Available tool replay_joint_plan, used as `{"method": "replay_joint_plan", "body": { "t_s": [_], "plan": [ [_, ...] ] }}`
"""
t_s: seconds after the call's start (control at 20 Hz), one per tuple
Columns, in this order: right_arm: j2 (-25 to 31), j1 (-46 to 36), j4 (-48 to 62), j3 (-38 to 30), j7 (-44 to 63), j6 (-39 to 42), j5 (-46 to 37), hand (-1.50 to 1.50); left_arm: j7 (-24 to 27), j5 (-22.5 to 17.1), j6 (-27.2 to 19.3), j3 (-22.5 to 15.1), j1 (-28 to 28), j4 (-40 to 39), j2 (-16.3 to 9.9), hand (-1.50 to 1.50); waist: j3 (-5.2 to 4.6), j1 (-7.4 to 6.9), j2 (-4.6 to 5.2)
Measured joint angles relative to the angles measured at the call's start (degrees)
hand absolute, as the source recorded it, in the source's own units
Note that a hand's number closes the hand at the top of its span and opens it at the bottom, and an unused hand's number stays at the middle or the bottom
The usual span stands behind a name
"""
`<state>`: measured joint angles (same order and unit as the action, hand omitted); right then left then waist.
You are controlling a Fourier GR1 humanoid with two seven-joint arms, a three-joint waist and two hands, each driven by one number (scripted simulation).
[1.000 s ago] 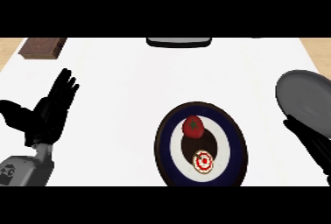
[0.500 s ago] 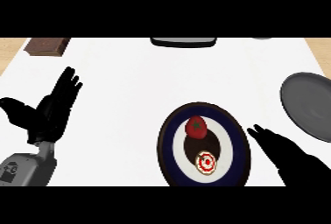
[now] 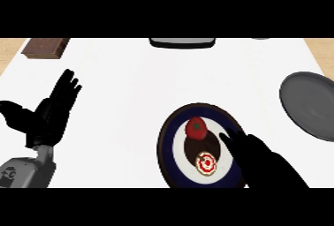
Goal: Pick the cupcake from the plate and place it in the pan
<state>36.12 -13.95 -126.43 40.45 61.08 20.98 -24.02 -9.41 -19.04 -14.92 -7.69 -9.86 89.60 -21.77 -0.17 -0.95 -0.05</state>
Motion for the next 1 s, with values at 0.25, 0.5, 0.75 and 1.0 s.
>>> {"method": "replay_joint_plan", "body": {
  "t_s": [0.25, 0.5, 0.75, 1.0],
  "plan": [
    [-3.09, -3.5, 1.28, 3.35, 3.17, 1.35, -2.63, -1.5, -0.48, -0.01, 0.4, 0.97, 0.0, 0.45, -0.34, 0.0, -0.01, 0.34, -0.12],
    [-9.67, -7.46, 6.41, 5.2, 4.14, 2.34, -5.17, -1.5, -1.11, 0.25, 0.76, 1.56, 0.38, 1.13, -0.25, 0.0, 0.04, 0.32, -0.09],
    [-13.85, -8.93, 11.75, 5.66, 4.47, 3.66, -6.14, -1.5, -1.03, 0.92, 0.44, 1.63, 0.13, 0.48, 0.7, 0.0, 0.04, 0.6, -0.05],
    [-16.07, -8.79, 15.87, 5.37, 4.37, 4.61, -8.49, -1.5, -0.63, 0.87, 1.16, 2.35, 0.52, 0.27, 0.85, 0.0, 0.06, 0.83, -0.07]
  ]
}}
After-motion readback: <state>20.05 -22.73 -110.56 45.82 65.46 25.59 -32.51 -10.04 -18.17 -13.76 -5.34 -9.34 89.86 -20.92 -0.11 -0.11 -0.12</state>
